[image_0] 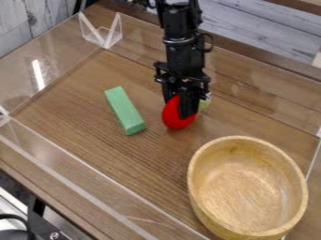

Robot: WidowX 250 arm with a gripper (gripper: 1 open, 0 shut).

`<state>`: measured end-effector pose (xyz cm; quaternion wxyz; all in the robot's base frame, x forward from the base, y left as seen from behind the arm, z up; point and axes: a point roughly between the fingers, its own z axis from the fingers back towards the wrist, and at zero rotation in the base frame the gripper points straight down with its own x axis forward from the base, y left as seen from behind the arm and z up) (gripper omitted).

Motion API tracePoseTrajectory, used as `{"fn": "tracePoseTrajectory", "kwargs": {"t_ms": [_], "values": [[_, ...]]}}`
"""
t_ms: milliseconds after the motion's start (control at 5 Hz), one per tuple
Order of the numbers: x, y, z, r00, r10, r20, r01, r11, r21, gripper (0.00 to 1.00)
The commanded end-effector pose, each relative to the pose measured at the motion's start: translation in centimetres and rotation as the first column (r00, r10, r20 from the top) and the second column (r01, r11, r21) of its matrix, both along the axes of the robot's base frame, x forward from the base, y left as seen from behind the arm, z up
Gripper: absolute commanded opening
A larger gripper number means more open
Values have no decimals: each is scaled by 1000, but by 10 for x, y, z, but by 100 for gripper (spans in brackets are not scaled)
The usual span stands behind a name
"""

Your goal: Move the red object to the right side of the table

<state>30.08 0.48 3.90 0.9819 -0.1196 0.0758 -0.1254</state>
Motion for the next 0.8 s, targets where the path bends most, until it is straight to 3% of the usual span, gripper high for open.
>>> {"fn": "tracePoseTrajectory", "kwargs": {"t_ms": [0,200,400,600], "values": [[8,3,12,999,7,44,-8,1000,5,100],[7,3,11,999,7,41,-8,1000,8,0],[6,3,11,999,5,41,-6,1000,11,0],[17,-17,38,998,21,64,-24,998,54,0]]}}
